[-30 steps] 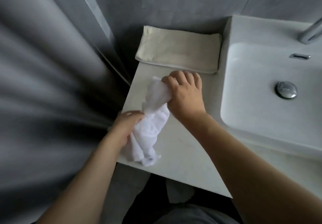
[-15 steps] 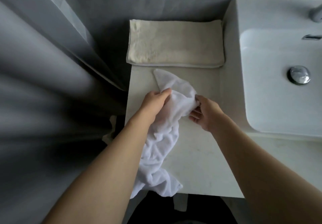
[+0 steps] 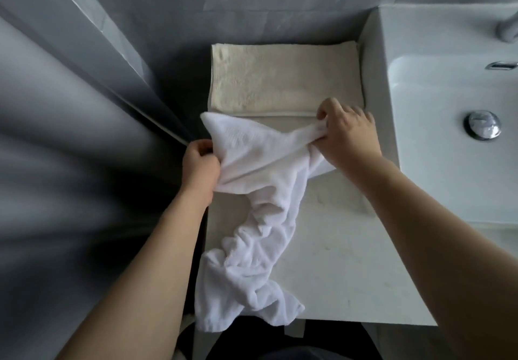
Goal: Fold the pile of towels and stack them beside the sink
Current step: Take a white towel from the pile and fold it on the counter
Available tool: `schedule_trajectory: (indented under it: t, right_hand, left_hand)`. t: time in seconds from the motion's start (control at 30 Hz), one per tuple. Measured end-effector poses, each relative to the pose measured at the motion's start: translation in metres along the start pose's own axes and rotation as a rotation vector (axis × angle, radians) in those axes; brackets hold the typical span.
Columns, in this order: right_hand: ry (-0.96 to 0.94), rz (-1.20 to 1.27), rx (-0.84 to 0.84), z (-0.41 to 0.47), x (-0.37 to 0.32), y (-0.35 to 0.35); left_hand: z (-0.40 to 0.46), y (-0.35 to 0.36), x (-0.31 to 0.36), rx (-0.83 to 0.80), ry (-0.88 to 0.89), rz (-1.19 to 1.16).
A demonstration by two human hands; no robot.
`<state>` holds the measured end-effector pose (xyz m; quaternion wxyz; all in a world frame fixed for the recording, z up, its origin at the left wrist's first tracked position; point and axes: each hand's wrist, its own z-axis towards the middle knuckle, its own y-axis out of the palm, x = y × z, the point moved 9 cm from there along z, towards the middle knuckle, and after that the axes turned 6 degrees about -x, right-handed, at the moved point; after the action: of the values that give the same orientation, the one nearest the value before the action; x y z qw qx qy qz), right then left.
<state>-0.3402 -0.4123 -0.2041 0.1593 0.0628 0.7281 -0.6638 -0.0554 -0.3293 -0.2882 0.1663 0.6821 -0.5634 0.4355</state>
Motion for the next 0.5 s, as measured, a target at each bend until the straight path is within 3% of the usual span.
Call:
schedule_trajectory:
  t: [0.07,0.13,0.17,0.27,0.33,0.5]
  right_hand:
    - [0.121,0.011,-0.171,-0.001,0.014,0.028]
    - [0.307,0.121,-0.399,-0.014,0.032,0.067]
    - [0.449,0.252,-0.427,-0.024,0.045,0.081]
    - [0.935,0.753,-0.334,-0.056,0.078,0.104]
    - [1.12,1.061,-0.264,-0.067,0.079,0.117]
    - [1.076,1.274,-0.226,-0.056,0.056,0.127]
  left_hand:
    - [0.006,-0.003,-0.017,-0.007,-0.058,0.237]
    - [0.008,0.0,-0.038,-0.088,-0.17,0.297]
    - [0.009,-0.001,-0.047,-0.101,-0.217,0.287]
    - [0.012,-0.01,-0.062,-0.053,-0.287,0.274]
    - [0.013,-0.014,-0.067,-0.032,-0.307,0.312]
    - [0.011,-0.001,-0.055,0.038,-0.285,0.13]
